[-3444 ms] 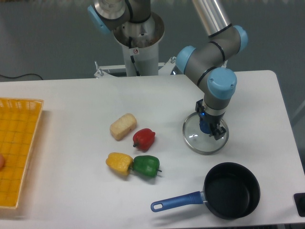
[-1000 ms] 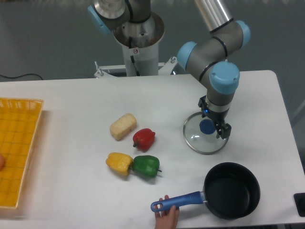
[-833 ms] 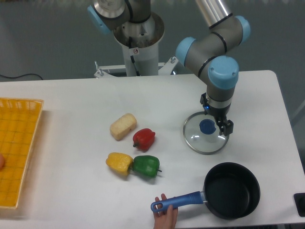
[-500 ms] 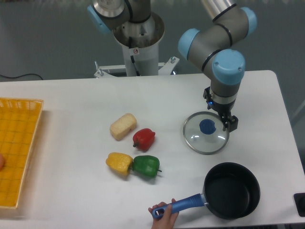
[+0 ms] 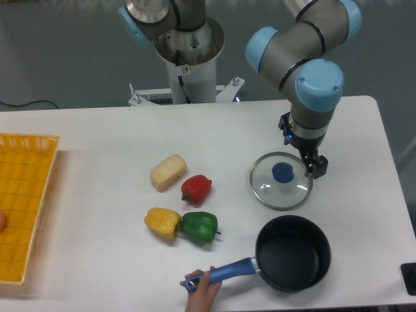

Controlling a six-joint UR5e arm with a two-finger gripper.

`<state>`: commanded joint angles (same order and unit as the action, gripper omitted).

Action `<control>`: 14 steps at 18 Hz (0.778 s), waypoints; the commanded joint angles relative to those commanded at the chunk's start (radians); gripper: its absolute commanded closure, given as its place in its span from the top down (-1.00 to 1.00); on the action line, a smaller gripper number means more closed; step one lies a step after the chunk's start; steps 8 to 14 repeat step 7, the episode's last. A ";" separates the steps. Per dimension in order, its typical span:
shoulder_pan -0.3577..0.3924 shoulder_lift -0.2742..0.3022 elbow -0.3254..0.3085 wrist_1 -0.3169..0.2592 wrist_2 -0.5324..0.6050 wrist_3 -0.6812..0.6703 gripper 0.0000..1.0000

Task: Place the lid on the table
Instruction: 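Open the gripper and raise it off the lid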

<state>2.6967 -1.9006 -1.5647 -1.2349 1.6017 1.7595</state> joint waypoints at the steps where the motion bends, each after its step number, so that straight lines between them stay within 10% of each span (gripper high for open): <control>1: 0.000 -0.002 0.000 0.000 -0.017 0.000 1.00; 14: -0.012 -0.009 0.000 0.003 -0.026 -0.006 1.00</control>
